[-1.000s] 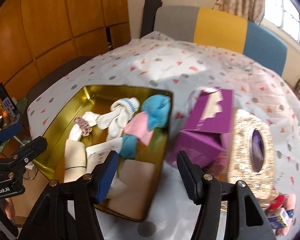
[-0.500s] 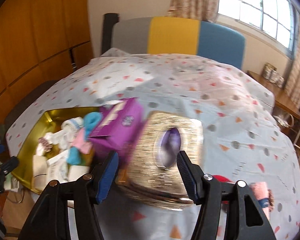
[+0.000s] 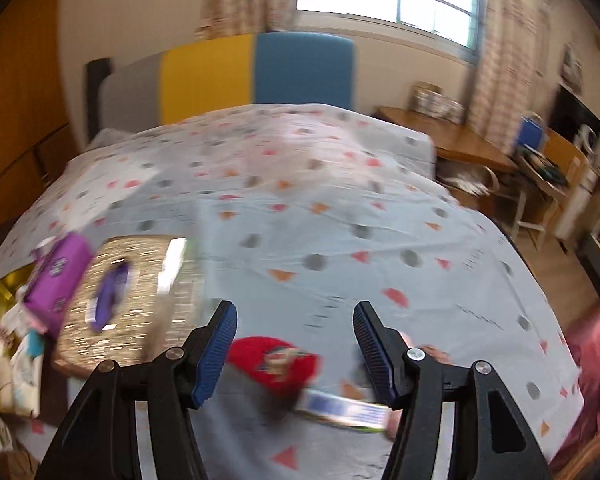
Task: Organize soft objects
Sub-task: 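Move both grippers back and grasp the red knit item with the left gripper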
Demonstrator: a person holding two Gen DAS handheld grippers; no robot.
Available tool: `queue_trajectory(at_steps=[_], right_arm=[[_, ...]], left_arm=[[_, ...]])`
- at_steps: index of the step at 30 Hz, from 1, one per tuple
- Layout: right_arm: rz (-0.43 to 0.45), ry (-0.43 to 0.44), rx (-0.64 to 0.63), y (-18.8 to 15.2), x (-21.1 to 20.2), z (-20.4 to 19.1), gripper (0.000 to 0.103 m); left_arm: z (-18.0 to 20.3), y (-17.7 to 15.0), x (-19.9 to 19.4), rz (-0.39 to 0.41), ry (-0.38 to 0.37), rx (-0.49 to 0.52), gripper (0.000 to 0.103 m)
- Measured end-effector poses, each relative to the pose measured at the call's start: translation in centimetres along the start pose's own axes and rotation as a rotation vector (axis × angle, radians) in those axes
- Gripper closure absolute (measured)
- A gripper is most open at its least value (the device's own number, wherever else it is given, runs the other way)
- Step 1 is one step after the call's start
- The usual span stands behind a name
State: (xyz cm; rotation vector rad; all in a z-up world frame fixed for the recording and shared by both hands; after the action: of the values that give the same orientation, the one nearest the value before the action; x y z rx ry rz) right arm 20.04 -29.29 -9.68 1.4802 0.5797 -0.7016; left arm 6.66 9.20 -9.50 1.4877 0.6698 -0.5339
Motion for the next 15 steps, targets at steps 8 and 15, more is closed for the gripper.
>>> queue_trajectory(at_steps=[8,15], right_arm=[[-0.007,-0.137,0.27,-1.7,2.7,10.3,0.042],[-0.047,-0.12,0.501,-3.7,3.4,14.6,0.042]], left_arm=[[5.2,1.3,-0.4,0.018,-0.086,0.115,0.0],[12.7,3.5,-0.6,0.006,-0.265,0.225,0.0]])
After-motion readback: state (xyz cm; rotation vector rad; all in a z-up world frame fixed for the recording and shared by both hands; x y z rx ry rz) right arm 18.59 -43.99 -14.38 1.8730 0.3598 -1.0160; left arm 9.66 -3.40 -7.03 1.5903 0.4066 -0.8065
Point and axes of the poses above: each gripper's, at about its wrist camera, not at the fingertips, and x roughly the way its jaws point, z to its right, y to its top, the point moved 7 cm from there along x, roughly the way its jaws point, and after that the axes turned 4 degrees about -z, right-handed, at the moved point
